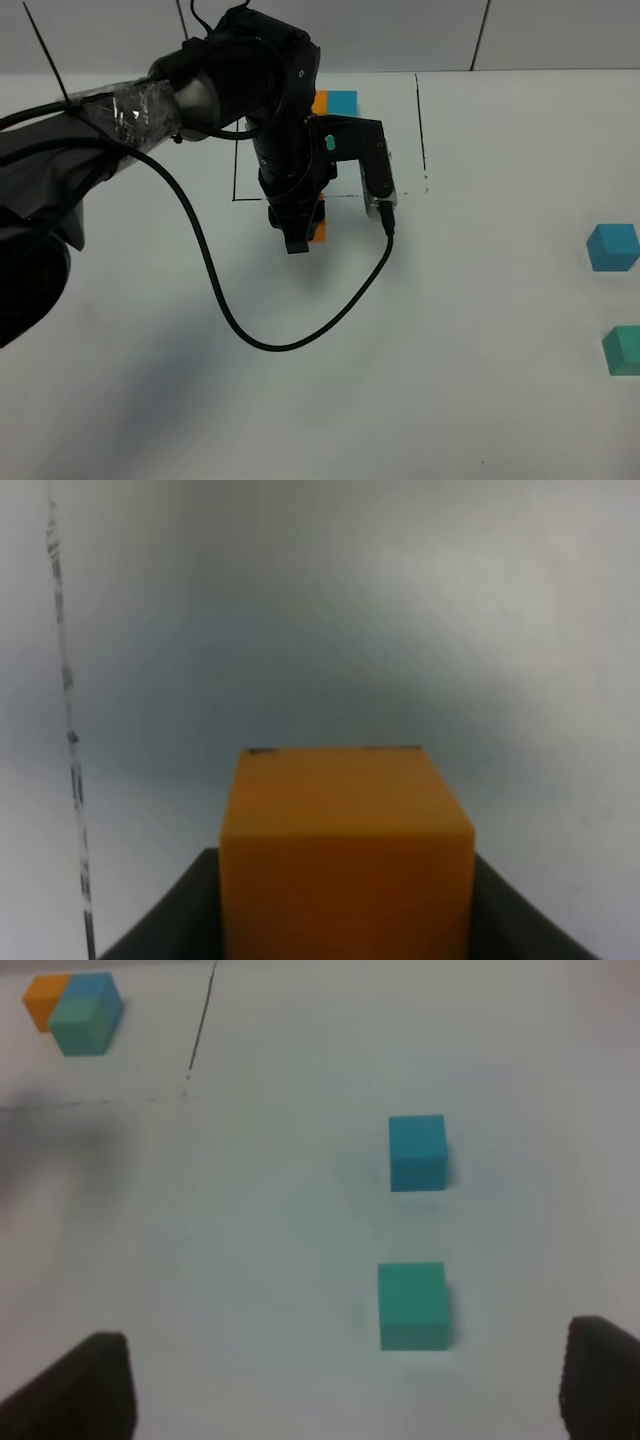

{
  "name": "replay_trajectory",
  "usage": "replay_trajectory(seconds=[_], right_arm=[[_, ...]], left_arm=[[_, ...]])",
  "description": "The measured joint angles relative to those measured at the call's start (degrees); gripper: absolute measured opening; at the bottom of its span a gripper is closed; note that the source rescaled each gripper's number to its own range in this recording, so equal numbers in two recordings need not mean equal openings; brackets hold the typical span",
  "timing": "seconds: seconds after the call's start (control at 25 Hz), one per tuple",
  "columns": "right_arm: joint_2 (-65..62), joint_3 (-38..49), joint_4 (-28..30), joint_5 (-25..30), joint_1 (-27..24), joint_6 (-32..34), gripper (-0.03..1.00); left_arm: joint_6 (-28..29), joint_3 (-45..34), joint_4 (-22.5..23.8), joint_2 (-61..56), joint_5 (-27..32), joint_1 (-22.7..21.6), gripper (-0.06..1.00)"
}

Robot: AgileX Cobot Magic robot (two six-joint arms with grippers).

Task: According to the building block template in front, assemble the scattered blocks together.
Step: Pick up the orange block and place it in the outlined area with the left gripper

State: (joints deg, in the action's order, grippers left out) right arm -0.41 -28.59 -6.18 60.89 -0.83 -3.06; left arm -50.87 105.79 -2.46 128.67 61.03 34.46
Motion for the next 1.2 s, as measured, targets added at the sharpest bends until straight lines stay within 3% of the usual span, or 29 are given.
replay_trajectory(seconds=[0.32,0.52,1.2], right_arm=[[0.0,0.0,0.0,0.0,0.0,0.0,0.73],[0.0,0.0,0.0,0.0,0.0,0.06,0.73],[0.0,0.0,0.0,0.0,0.0,0.22,0.73]], left_arm=[[-1.52,0.21,3.1,2.05,-2.03,0.05,0.0],[-3.02,0.21,2.79,2.83,-4.91,0.05,0.0],[-3.08,0.25,2.46,5.74,-5.36,0.05,0.0]])
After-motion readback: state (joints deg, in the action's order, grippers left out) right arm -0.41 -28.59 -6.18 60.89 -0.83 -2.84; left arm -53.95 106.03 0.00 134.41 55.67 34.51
